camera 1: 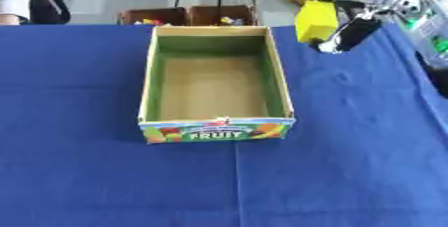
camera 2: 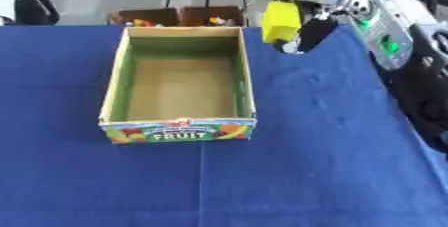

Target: Pick up objects on the table and place them in the box.

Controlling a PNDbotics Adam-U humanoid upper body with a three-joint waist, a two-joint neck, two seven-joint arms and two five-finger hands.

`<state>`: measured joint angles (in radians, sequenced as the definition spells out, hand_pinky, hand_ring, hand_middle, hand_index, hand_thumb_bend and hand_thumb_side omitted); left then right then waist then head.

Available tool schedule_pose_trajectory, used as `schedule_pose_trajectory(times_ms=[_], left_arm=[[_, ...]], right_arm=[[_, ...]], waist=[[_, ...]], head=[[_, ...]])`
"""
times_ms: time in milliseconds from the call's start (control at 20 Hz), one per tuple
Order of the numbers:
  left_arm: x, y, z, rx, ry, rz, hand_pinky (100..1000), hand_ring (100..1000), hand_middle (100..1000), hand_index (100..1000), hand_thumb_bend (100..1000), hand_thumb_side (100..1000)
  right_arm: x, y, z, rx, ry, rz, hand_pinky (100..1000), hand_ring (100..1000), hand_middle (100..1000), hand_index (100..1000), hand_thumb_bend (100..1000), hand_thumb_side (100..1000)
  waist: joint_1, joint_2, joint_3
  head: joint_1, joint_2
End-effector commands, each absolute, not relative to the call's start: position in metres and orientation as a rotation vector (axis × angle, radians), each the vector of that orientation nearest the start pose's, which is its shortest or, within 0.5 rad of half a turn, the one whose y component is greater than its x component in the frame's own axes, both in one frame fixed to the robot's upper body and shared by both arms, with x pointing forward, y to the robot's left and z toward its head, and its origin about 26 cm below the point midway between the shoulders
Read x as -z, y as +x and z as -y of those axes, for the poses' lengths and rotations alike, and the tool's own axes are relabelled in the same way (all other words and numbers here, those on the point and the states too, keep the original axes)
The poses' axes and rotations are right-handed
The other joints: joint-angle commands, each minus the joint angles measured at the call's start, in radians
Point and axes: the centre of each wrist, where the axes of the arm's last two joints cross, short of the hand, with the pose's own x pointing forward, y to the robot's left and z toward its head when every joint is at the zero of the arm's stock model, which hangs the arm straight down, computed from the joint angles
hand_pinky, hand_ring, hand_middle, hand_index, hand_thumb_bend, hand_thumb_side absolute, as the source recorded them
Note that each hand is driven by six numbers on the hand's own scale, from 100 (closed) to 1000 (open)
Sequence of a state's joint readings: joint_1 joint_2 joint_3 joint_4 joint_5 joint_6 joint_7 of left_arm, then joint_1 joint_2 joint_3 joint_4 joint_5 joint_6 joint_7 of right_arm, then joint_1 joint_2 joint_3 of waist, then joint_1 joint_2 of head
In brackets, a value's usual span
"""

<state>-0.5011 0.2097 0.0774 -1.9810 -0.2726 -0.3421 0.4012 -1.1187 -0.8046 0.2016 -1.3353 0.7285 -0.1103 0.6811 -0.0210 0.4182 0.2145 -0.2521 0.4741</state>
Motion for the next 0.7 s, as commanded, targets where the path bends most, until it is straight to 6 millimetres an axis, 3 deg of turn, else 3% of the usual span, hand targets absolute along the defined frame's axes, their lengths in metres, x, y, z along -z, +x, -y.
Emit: schedule_pose_trajectory(times_ms=[50, 350, 700], left_arm=[[-0.256, 0.312, -0.241, 0.103, -0.533, -3.308, 491, 794, 852, 913, 100, 1000], [-0.256, 0.312, -0.239, 0.105, -0.516, -3.314, 490, 793, 852, 913, 100, 1000], [-0.255, 0.313, -0.236, 0.111, -0.491, -3.321, 488, 793, 852, 913, 100, 1000]], right_arm=[[-0.420, 0.397, 0.277, -1.654, -1.234, 1.516, 321, 529, 479, 595, 100, 281], [-0.416, 0.409, 0.242, -1.687, -1.176, 1.562, 321, 524, 478, 597, 100, 271], [-0.388, 0.435, 0.219, -1.704, -1.077, 1.521, 322, 525, 475, 597, 100, 231]], waist=[[-0.015, -0.048, 0.005], [-0.016, -0.046, 0.021], [-0.014, -0.039, 0.033]], head=[[-0.010, -0.009], [-0.019, -0.019], [-0.029, -0.031]])
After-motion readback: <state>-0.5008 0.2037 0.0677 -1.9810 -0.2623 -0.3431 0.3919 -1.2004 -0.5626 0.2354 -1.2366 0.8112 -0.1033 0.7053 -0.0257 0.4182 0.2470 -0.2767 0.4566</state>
